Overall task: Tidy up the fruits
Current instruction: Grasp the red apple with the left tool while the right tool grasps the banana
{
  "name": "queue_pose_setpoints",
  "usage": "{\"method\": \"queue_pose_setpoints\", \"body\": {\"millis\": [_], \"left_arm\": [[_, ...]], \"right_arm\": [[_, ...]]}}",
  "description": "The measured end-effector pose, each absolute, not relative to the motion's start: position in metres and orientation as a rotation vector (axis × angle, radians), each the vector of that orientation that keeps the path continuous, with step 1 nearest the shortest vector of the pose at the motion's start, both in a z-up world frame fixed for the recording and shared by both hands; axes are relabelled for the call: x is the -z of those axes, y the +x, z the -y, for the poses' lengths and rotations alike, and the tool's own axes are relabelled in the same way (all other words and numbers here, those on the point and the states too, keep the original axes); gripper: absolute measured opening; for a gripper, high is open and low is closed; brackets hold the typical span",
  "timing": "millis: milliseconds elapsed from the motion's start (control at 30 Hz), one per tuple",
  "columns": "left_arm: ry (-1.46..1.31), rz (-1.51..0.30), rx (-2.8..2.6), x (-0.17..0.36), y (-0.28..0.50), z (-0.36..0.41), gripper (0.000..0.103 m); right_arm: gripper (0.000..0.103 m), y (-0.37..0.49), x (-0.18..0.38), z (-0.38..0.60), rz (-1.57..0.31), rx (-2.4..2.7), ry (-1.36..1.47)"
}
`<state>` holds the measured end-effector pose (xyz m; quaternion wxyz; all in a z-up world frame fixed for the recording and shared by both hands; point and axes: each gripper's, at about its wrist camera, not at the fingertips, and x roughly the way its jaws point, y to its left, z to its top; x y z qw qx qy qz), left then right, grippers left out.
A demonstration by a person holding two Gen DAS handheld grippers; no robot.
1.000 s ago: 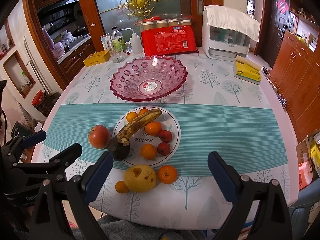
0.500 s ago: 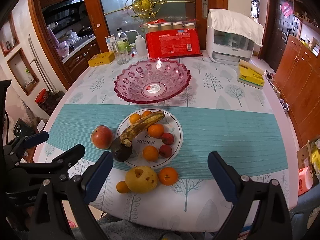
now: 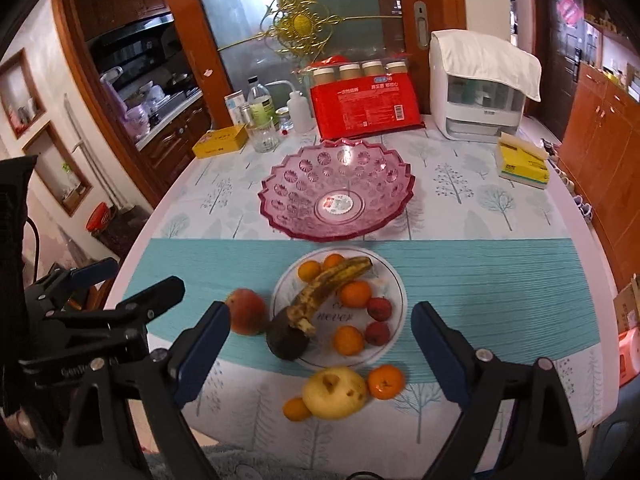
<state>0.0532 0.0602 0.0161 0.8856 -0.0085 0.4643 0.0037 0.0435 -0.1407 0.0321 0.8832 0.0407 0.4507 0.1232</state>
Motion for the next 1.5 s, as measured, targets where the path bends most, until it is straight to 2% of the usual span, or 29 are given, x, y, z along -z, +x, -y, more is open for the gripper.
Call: {"method": "queue_pose_setpoints", "body": {"millis": [167,367,700,900,1300,1500], "left_arm": [[-0.011,-1.003,0.007,-0.003,0.078,-0.093,0.101],[0.018,-1.109,0.072,0.042,0.104,-0.118,0.101],[0.0,-1.302,0.24,0.123,0.128,-0.11,0.101],[-0.042,-1.383,0.296,0.159,0.137,-0.1,0.1],[-0.162,-1.455,0.312,0.199,0.149,-0.091,0.086],[-0.173,-1.444,0.318,0.209,0.148,-0.079,0.073]], "right_arm": [[0.089,0.063,-0.019,0.123,-1.013,-0.224,0.072],[0.076,0.096,0.016,0.12,-1.148,-0.192,0.135],[0.064,0.141,0.095,0.131,-1.39,-0.133,0.378],[0.063,0.151,0.116,0.125,-1.449,-0.137,0.43],[0.062,0.171,0.155,0.117,-1.538,-0.146,0.507],[0.038,0.175,0.166,0.114,-1.552,-0.167,0.526]]}}
